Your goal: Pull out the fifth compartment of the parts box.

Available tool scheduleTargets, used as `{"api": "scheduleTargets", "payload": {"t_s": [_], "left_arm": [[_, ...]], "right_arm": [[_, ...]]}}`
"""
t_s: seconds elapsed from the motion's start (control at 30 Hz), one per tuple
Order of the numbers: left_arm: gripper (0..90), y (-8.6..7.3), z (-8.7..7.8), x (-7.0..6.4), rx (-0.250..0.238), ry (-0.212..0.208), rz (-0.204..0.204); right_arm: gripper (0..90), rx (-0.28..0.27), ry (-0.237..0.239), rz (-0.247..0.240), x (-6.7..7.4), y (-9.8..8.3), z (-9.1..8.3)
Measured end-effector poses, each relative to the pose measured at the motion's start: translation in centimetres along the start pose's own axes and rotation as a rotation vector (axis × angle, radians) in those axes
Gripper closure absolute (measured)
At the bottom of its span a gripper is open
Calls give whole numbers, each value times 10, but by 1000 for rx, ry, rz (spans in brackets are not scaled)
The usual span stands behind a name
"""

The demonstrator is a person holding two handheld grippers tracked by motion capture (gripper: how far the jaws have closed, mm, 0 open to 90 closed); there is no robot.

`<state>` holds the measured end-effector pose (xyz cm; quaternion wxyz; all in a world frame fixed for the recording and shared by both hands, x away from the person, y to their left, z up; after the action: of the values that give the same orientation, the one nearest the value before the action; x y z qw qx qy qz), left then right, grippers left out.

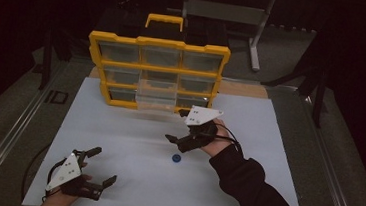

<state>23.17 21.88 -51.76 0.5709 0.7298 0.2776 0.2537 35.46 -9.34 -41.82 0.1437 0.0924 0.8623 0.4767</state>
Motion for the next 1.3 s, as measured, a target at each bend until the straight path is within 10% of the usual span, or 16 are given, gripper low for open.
{"api": "scheduleTargets", "payload": {"t_s": [1.3], "left_arm": [[0,0,2,-1,10,-15,-9]], "right_arm": [[125,-173,-139,144,43,-82,-71]]}}
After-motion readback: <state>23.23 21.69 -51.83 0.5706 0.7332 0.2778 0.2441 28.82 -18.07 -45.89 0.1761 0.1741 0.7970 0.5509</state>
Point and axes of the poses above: each handheld gripper's, and its own axes: z roughly forward along the jaws, y roughly out of its top, x roughly to its left, the point moved 3 cm from there along z, roughly forward along the jaws, and after that the axes turned 4 degrees about y, right-handed, at the moved point
